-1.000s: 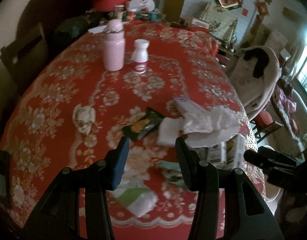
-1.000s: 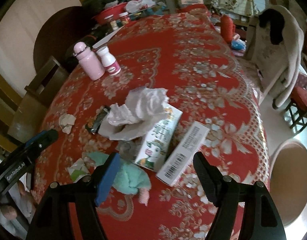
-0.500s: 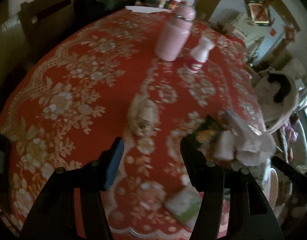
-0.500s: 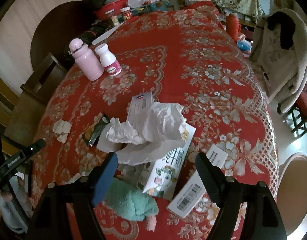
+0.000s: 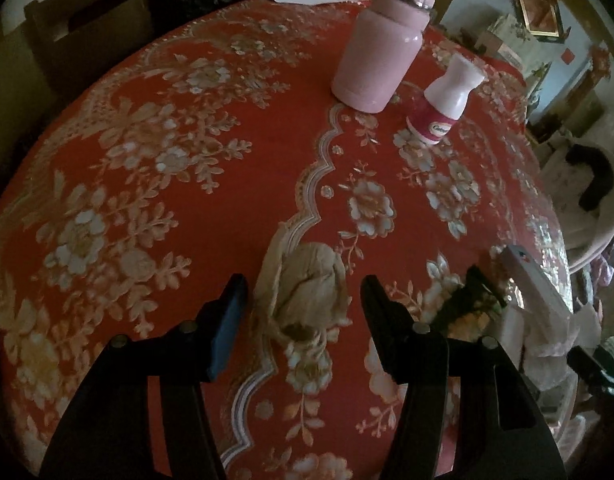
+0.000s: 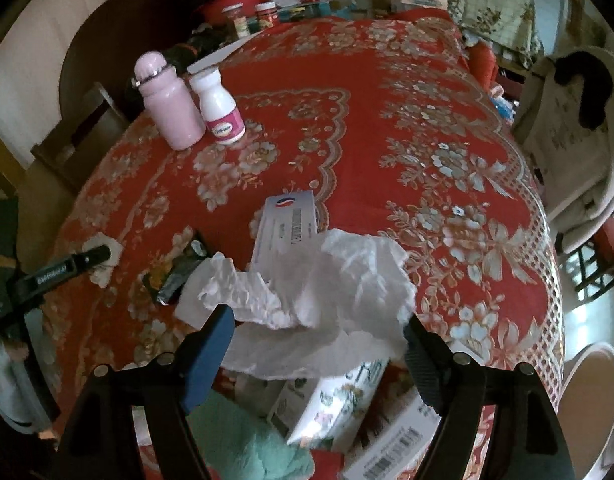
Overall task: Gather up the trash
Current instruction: 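Grasp the crumpled paper with the left tool while right grasps white tissues, then carry both to the beige bin and open both tools to drop them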
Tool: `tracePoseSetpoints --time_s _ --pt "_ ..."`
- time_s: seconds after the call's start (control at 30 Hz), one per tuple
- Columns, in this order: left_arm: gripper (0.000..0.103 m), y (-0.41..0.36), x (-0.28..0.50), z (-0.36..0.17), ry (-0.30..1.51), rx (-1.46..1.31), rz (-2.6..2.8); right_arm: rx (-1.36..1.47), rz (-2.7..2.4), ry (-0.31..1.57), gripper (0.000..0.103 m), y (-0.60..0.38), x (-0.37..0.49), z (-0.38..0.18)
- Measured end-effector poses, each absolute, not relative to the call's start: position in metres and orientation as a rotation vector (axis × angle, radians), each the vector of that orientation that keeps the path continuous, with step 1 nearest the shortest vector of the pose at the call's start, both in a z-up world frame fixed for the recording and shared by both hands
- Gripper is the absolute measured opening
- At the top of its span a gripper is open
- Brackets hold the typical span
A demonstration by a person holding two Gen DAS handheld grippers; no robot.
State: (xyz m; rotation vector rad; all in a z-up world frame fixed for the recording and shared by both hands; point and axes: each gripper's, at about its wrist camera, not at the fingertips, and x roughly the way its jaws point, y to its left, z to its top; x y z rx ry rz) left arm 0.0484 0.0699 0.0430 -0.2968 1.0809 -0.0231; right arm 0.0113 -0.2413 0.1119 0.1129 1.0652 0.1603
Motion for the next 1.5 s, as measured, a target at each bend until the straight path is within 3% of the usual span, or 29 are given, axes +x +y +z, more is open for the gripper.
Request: tracePoseSetpoints --time_s 0.07,0.1,0.17,0.23,0.7,1.5 --pt "0.052 0.069 0.052 0.036 1.101 -0.306 -0.03 0.106 0.158 1.058 0.053 -0.239 0.012 0.108" --pt "0.041 0.07 0.052 0.035 1.103 -0.304 -0.024 0.109 0.162 1.064 0.034 -0.239 0.012 0.107" --pt "0.024 0.07 0.051 0.035 1.1 -0.297 -0.035 0.139 0.184 1.064 0.025 -0.242 0.01 0.107" --pt "0.022 0.072 0.05 0.035 1.109 -0.309 -0.048 0.157 0.196 1.05 0.015 -0.246 0.005 0.113" --pt "0.019 0.036 0.011 0.112 1.029 -0.306 -0.234 0.4 0.247 0.927 0.014 -0.301 -0.04 0.169" --pt "0.019 -0.151 -0.043 0.174 0.991 -0.144 -0.541 0.435 0.084 0.857 0.014 -0.411 -0.117 0.193"
